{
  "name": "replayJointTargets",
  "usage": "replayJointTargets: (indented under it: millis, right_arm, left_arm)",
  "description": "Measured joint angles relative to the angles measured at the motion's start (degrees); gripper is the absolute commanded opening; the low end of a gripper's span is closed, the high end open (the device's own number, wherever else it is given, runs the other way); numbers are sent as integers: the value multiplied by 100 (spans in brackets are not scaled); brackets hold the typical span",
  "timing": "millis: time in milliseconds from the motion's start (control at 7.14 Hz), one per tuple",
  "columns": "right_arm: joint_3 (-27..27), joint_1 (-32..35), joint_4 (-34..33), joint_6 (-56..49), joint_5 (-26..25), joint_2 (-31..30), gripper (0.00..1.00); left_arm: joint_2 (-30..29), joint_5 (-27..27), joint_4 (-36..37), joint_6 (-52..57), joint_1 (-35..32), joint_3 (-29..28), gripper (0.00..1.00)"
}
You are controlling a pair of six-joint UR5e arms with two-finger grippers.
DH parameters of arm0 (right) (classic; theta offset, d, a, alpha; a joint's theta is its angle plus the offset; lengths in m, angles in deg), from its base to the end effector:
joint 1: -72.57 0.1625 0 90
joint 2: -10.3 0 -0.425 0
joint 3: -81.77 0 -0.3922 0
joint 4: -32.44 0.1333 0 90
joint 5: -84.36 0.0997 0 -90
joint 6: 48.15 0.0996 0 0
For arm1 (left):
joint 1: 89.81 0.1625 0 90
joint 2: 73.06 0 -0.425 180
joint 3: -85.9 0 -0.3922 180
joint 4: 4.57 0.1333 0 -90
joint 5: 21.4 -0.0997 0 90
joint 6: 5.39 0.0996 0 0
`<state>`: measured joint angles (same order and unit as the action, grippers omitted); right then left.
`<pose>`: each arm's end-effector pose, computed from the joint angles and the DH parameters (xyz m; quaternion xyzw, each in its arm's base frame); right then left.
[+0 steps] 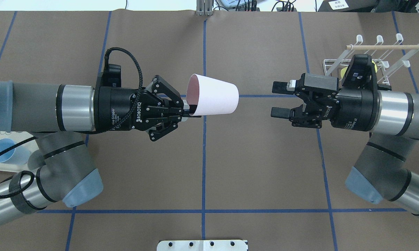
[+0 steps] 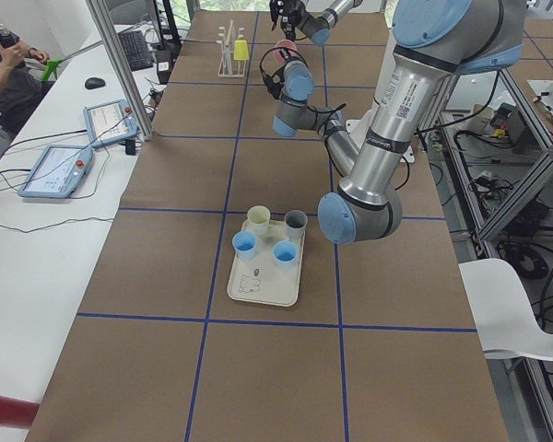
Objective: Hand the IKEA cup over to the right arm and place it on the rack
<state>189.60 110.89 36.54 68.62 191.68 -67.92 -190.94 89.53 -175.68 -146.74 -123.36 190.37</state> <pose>-0.2900 -0.3613 0.2491 0.0170 -0.8744 0.1389 0.4645 0.3721 -0.3640 0.1395 -0.2190 0.8423 -0.1963 0.4516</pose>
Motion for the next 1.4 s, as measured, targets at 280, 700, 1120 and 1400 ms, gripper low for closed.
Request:
replayJointTargets:
  millis: [280,700,1120,1400]
  right_arm:
    - [7,-198,114,261,-356,229,98]
    - [10,-332,196,503,-437,470,98]
    - [10,-479,198,522,-463,570,98]
    - [13,-600,197,516,-597,618,98]
  left_arm:
    - [5,-501,-416,-206,246,-35,0]
    - [1,-729,-685,-242,513,-33,0]
    - [-27,-740,-745,-243,565,-24,0]
    - [-32,-740,-747,-244,583,-28,0]
